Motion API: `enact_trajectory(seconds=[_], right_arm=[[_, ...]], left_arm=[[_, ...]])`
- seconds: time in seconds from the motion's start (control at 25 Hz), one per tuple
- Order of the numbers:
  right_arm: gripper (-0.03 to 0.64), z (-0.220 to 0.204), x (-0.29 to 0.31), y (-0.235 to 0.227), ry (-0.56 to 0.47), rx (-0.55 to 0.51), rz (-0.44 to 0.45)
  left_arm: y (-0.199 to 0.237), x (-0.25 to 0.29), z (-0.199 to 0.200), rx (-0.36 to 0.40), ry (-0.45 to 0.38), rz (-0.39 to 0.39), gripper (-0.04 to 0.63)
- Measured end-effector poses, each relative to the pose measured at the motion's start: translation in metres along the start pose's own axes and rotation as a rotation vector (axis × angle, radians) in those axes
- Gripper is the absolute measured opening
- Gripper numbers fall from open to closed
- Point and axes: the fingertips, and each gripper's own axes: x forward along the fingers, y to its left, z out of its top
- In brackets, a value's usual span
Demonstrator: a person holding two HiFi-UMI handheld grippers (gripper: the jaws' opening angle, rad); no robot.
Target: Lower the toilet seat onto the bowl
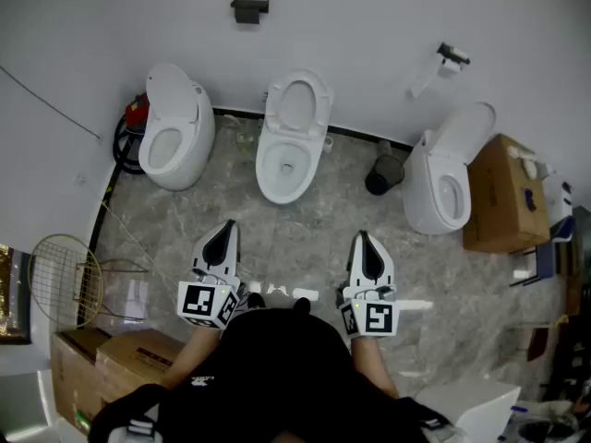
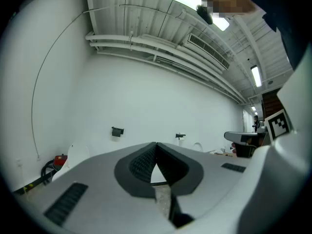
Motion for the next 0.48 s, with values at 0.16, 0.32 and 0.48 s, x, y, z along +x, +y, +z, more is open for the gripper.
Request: enact_trajectory(seconds=[0.16, 0.32, 0.48], right_arm=[[0.017, 0.0004, 0.0024, 0.0008, -0.001, 0.003, -0.003], [0.015, -0.0017, 0.0026, 0.0011, -0.002, 0.005, 0.003], [0.016, -0.0037, 0.0027, 0.0038, -0.004, 0.011, 0.007]], left_arm=[[0.0009, -0.0003, 0.0004, 0.011, 0.002, 0.003, 0.006], [-0.0001, -0.0009, -0.0004, 0.018, 0.003, 0.0, 0.006], [0.0, -0.0022, -0.0008, 0.025, 0.006, -0.002, 0.006]])
